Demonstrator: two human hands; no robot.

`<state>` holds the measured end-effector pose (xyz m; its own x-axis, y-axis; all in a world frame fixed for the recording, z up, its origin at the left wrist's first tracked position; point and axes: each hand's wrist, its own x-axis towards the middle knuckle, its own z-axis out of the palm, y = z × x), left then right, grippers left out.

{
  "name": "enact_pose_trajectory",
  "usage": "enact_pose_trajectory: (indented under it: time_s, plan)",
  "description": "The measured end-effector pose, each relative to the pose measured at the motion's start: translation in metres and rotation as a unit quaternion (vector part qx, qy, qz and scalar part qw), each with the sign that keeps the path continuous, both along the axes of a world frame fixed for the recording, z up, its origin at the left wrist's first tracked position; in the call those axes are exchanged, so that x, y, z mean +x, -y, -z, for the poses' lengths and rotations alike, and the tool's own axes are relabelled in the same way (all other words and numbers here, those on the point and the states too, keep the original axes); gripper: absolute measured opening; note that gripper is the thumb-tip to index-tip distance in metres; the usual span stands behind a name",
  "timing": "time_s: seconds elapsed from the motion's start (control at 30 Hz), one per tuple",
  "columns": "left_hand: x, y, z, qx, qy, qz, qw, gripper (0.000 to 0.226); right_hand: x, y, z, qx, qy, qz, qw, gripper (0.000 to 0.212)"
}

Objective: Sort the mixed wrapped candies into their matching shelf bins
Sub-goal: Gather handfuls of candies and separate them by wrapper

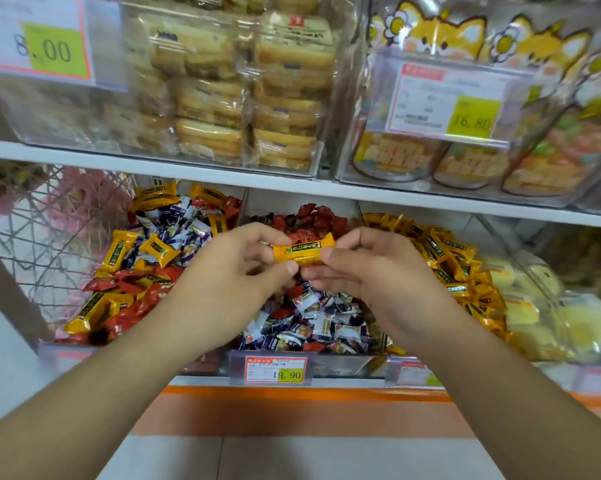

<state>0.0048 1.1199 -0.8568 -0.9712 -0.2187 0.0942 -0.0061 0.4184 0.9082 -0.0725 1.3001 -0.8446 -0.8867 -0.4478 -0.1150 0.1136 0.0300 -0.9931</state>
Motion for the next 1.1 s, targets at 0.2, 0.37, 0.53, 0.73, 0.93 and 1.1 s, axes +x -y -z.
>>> enact_pose_trajectory:
  time_s: [0.2, 0.37, 0.53, 0.73, 0.93, 1.1]
  plan:
    - [-0.001, -0.016, 0.002, -0.006, 0.03, 0.032, 0.999, 0.018, -0.001, -0.024, 0.01, 0.326, -0.419, -0.076, 0.844, 0.035]
    - [-0.002, -0.018, 0.005, -0.061, 0.023, 0.023, 0.998, 0.032, -0.013, -0.044, 0.007, 0.35, -0.388, 0.0, 0.853, 0.012]
    - [0.0, 0.008, 0.003, -0.265, -0.006, -0.04, 0.964, 0.04, -0.049, -0.081, 0.0, 0.426, -0.36, 0.193, 0.807, 0.029]
    - [-0.001, 0.042, 0.015, -0.364, 0.064, -0.025, 0.929, 0.063, -0.043, -0.057, 0.007, 0.486, -0.395, 0.121, 0.77, 0.055]
    - [0.001, 0.04, 0.014, -0.351, 0.118, -0.012, 0.929, 0.062, -0.021, 0.011, 0.032, 0.396, -0.403, -0.102, 0.819, 0.029]
    - [0.0, 0.042, 0.016, -0.352, 0.117, -0.017, 0.929, 0.062, -0.027, 0.054, 0.063, 0.401, -0.394, -0.167, 0.81, 0.011]
